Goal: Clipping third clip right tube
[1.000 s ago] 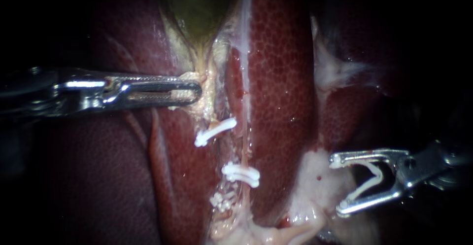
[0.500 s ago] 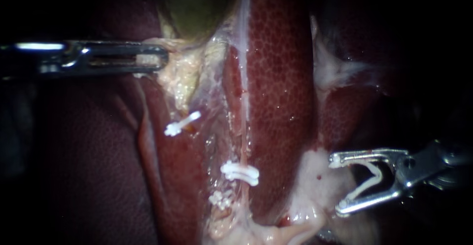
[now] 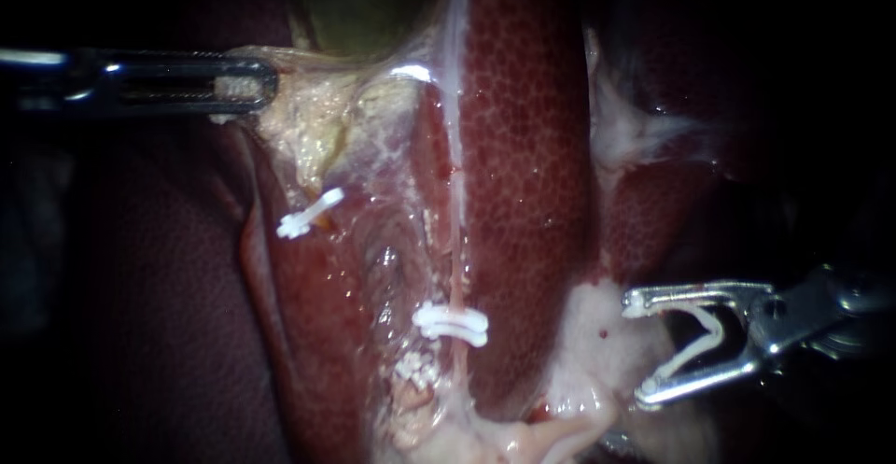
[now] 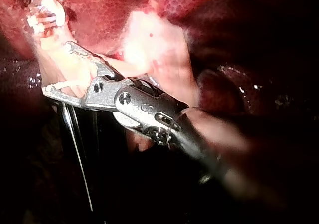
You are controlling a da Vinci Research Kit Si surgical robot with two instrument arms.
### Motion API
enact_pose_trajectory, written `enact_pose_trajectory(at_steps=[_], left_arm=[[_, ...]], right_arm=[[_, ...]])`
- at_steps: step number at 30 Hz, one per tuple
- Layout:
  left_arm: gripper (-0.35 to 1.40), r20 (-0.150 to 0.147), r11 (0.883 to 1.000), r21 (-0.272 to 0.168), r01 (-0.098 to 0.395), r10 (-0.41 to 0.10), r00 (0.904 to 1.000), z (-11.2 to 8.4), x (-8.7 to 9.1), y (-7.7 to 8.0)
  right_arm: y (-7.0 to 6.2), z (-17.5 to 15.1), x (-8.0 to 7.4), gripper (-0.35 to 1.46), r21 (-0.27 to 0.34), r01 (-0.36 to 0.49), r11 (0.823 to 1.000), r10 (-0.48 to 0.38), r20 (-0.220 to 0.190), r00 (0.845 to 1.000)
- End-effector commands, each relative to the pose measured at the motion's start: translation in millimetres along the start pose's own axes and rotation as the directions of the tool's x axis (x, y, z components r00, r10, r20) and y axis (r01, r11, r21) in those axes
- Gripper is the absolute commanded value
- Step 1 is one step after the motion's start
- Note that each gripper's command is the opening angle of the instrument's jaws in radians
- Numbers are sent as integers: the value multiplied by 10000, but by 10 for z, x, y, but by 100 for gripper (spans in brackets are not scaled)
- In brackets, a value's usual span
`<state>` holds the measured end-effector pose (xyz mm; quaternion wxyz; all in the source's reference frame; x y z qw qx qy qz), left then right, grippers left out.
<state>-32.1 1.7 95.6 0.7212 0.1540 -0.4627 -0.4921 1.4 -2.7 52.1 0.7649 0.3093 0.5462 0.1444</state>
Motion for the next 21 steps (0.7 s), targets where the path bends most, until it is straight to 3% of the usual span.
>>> enact_pose_trajectory(at_steps=[1,9,21], left_arm=[[-20,4,10000,2,3,-3,10000,0,0,0],[-20,8,10000,-6,3,-3,10000,-1,1,-1],[-20,25,10000,-46,-53,53,10000,2,2,-5]], right_arm=[[0,1,0,60,-2,-2,10000,2,-2,10000],[18,16,-5,60,-254,-39,9997,37,-41,10000],[68,68,-30,60,-820,-173,9965,156,-212,9997]])
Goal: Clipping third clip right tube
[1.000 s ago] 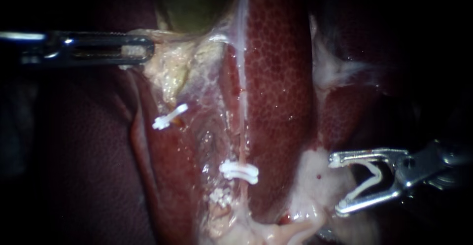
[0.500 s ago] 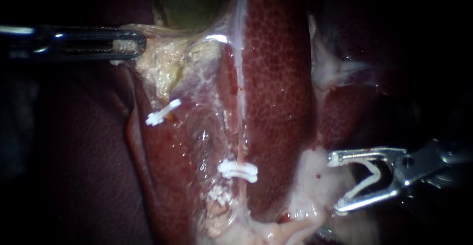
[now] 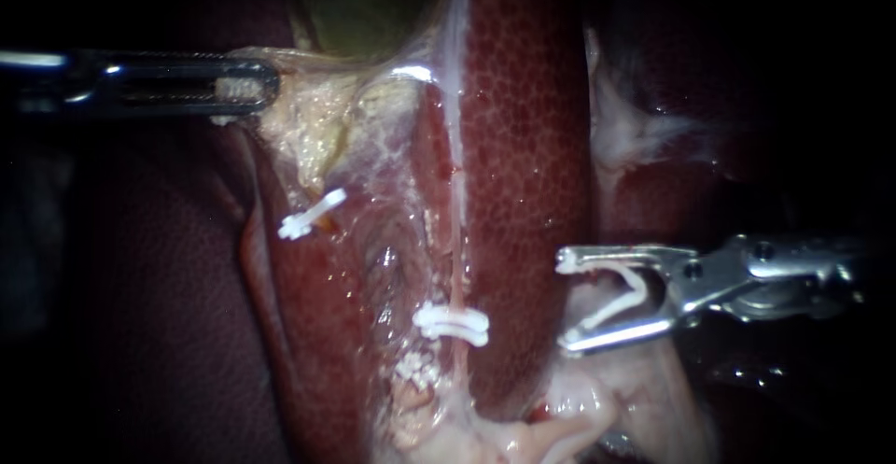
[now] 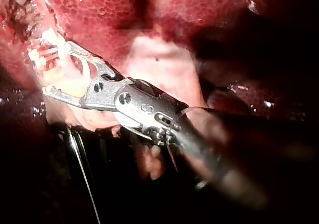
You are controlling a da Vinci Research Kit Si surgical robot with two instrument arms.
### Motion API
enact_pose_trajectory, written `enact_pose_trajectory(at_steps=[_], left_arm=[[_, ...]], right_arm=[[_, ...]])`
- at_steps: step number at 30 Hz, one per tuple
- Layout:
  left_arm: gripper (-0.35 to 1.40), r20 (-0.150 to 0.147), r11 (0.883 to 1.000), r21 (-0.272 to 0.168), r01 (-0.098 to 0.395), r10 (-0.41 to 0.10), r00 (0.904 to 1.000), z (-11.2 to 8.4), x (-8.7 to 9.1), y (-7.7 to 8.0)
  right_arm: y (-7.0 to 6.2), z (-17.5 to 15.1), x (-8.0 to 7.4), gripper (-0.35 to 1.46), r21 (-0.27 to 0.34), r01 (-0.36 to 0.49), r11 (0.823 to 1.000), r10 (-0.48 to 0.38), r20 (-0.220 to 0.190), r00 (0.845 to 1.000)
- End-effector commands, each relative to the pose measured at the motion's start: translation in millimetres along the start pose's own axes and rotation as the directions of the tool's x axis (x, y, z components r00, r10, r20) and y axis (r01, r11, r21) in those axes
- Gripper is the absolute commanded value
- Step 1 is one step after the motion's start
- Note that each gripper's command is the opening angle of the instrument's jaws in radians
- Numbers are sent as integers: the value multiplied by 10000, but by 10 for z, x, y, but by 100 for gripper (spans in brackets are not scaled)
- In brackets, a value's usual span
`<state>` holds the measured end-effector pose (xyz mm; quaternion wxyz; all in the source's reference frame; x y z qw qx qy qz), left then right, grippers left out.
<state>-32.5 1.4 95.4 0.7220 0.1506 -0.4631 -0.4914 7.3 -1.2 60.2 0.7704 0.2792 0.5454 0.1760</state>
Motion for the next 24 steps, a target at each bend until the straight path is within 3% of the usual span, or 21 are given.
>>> enact_pose_trajectory(at_steps=[1,14,24], left_arm=[[-20,-4,10000,-6,-2,2,10000,1,0,0],[-20,0,10000,-14,-5,5,10000,1,1,0],[-20,1,10000,-14,-5,5,10000,1,1,0]], right_arm=[[2,7,-2,60,-24,-75,10000,75,3,10000],[34,63,-21,60,-419,-683,9968,680,-86,9976],[49,93,-41,57,-212,-1221,9923,1227,311,9920]])
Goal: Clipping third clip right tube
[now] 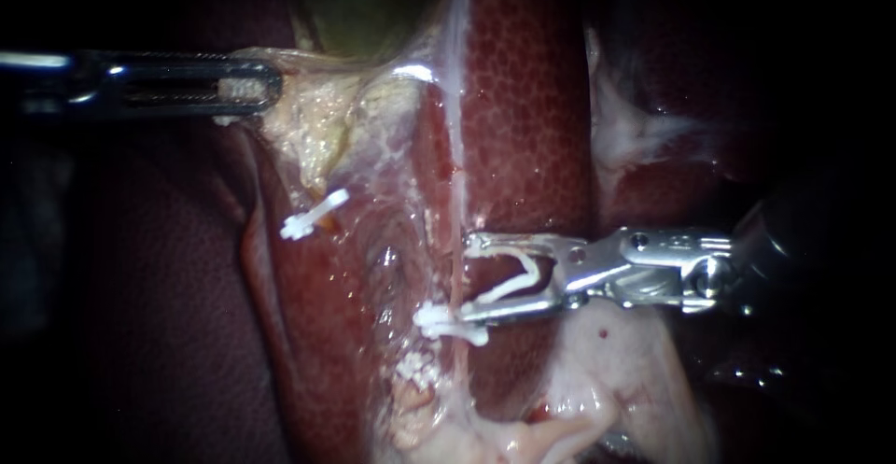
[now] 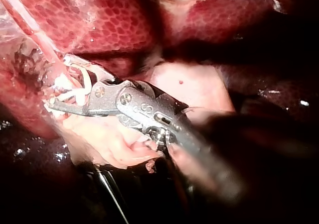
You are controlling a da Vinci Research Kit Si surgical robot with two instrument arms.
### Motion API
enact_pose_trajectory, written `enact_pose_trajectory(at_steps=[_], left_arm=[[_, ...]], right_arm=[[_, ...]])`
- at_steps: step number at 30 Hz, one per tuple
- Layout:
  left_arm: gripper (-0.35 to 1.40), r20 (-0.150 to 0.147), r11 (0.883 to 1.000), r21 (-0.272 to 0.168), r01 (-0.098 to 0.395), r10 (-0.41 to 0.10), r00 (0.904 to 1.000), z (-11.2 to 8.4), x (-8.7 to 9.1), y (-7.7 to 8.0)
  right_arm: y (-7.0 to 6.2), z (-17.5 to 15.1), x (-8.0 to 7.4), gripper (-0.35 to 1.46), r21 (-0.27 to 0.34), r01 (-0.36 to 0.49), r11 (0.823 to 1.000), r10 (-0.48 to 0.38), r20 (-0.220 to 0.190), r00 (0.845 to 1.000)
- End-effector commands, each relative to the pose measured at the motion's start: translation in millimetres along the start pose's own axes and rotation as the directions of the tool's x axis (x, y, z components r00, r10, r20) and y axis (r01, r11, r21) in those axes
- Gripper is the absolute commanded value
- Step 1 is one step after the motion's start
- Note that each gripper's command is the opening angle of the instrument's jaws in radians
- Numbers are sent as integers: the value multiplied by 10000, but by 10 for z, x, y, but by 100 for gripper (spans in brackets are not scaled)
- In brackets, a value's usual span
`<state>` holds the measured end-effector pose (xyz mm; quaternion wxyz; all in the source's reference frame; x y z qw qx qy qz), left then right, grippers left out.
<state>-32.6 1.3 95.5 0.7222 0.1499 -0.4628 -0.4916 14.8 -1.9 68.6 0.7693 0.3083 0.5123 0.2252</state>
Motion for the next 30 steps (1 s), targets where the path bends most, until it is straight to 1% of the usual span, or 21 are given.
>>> enact_pose_trajectory(at_steps=[1,5,9,13,16,25,28,30], left_arm=[[-20,0,10000,1,-1,1,10000,0,0,0],[-20,0,10000,0,-1,1,10000,0,0,0],[-20,1,10000,-2,-1,1,10000,0,0,0],[-20,3,10000,-5,-2,2,10000,0,0,0],[-20,3,10000,-5,-3,3,10000,0,1,0],[-20,7,10000,-15,0,0,10000,1,1,-2],[-20,7,10000,-17,-1,1,10000,1,1,-2],[-20,8,10000,-18,-1,1,10000,1,1,-2]], right_arm=[[1,2,-1,57,23,-12,10000,12,0,10000],[5,15,-2,57,20,-182,9998,182,-5,9998],[8,27,3,57,9,-380,9993,380,12,9993],[9,34,7,56,212,-745,9970,749,-196,9970],[10,38,9,56,277,-923,9953,932,-337,9951],[13,40,9,51,332,-1101,9934,1112,-324,9933],[14,39,8,47,339,-1213,9920,1224,-321,9920],[14,38,7,40,345,-1325,9906,1336,-318,9905]])
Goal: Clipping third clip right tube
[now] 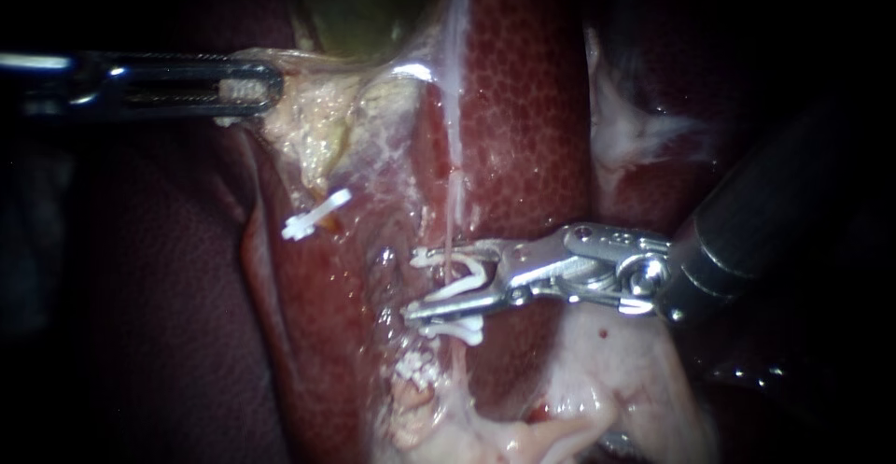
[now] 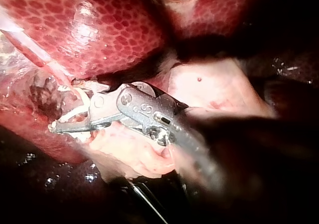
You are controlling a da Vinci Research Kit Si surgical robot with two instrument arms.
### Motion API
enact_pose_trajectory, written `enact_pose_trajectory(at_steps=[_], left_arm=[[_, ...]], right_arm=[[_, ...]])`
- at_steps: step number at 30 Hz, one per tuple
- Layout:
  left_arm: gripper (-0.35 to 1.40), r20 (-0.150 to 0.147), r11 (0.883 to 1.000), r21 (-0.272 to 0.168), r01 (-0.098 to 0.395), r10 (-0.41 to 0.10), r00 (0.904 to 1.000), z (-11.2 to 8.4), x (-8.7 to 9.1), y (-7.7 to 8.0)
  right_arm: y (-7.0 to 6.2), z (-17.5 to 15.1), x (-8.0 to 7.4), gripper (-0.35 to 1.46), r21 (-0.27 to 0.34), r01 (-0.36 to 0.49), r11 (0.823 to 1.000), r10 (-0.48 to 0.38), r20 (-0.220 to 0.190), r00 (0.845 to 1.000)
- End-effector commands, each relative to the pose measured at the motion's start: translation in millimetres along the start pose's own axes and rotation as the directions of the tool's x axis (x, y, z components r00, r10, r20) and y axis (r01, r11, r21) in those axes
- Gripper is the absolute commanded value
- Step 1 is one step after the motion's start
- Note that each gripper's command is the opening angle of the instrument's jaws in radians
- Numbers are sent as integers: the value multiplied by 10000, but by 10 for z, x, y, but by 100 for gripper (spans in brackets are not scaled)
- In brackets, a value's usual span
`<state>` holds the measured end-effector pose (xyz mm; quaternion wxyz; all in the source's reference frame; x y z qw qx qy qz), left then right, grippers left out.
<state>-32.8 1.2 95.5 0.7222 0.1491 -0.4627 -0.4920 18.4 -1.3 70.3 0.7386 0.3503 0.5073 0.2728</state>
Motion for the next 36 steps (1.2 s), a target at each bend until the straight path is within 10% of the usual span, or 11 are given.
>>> enact_pose_trajectory(at_steps=[1,11,36], left_arm=[[-20,1,10000,-2,0,0,10000,0,0,0],[-20,5,10000,-9,-3,3,10000,1,1,0],[-20,8,10000,-12,-7,7,10000,2,2,0]], right_arm=[[0,0,0,36,-1,0,10000,0,2,10000],[3,1,-3,-35,289,-1055,9940,1052,106,9944],[5,-4,-7,-35,324,-2197,9750,2193,146,9755]])
